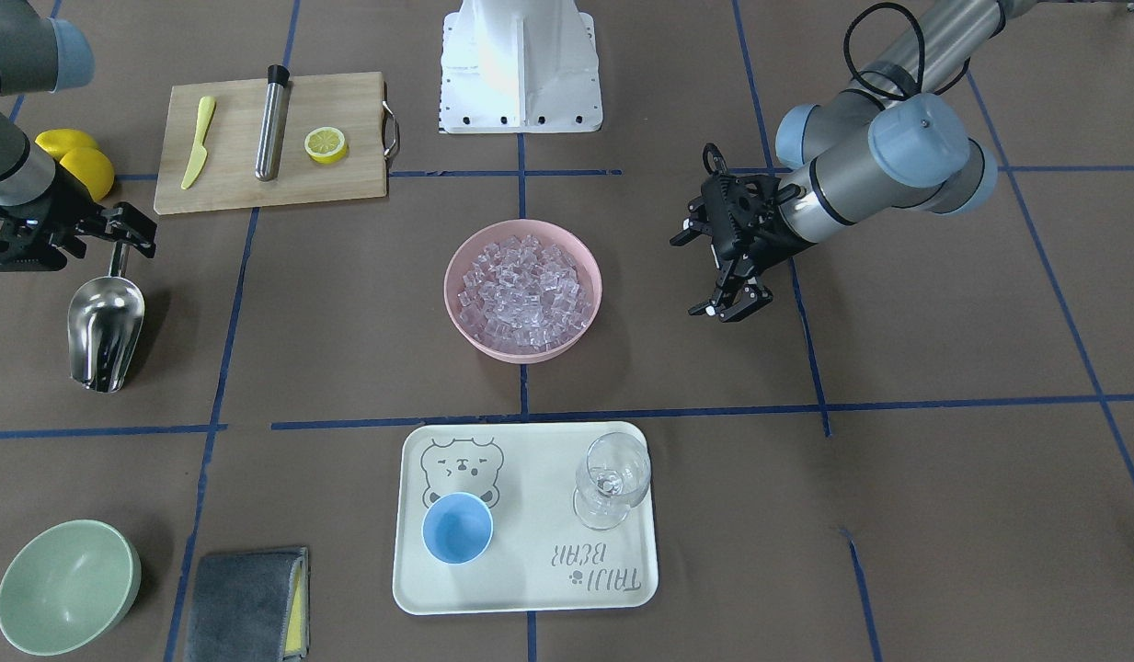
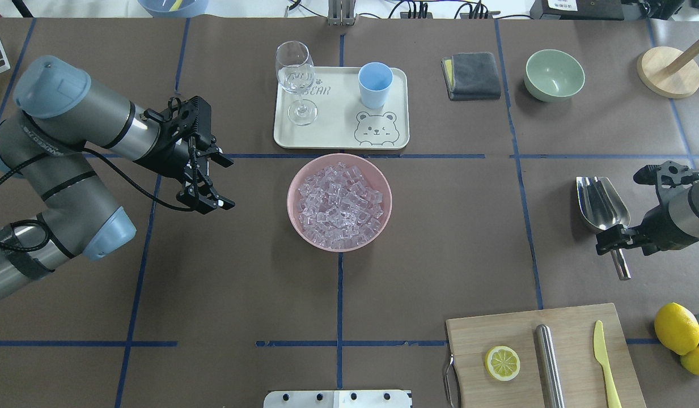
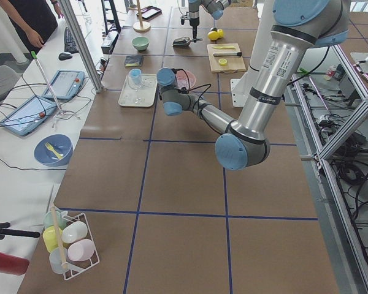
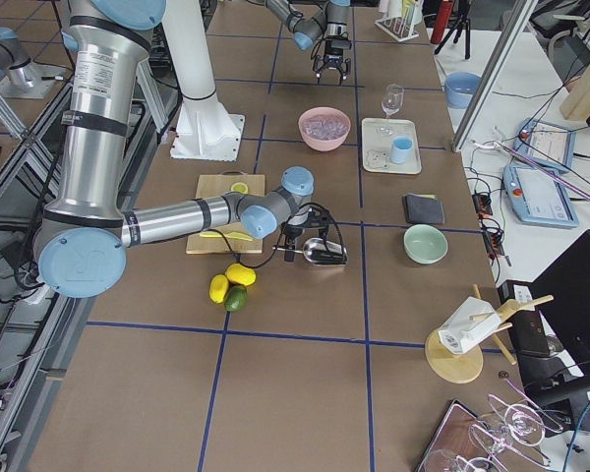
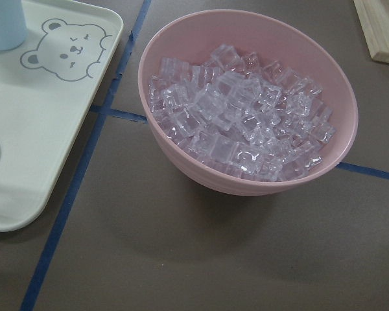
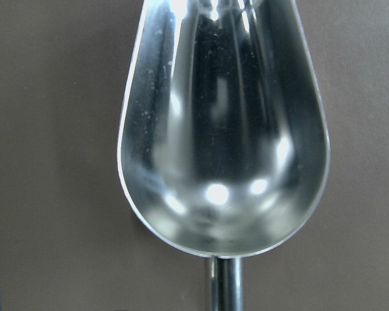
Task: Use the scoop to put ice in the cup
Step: 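Lower the right gripper and grasp the metal scoop's handle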
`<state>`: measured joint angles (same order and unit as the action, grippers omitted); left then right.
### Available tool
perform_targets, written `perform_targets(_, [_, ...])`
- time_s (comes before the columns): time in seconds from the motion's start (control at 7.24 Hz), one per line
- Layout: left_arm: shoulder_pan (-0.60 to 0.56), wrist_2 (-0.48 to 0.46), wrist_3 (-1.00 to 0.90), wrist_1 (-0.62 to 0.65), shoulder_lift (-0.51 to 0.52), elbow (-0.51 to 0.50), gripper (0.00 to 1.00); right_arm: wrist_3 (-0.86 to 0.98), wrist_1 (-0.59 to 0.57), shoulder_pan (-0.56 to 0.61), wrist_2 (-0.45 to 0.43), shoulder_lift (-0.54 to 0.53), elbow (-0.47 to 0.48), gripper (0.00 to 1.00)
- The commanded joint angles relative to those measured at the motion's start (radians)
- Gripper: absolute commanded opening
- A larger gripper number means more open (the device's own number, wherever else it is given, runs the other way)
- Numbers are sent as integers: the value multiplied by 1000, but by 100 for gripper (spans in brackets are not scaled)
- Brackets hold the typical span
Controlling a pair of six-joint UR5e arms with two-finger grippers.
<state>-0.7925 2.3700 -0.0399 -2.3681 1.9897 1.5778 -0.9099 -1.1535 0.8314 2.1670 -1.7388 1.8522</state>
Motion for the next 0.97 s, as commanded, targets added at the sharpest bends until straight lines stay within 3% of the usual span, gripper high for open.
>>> perform_targets(0.0, [1,0,0,0,-2,-4,100,-15,0,-9,7,13,-24,86])
perform_targets(0.41, [-1,0,0,0,-2,-5,100,-15,2,-11,13,13,-24,44])
perform_targets(0.69, [1,0,0,1,-2,-7,100,-4,0,-9,13,7,-24,0])
perform_targets(0.83, [1,-2,0,0,-2,-7,100,-12,0,-9,14,7,-19,0])
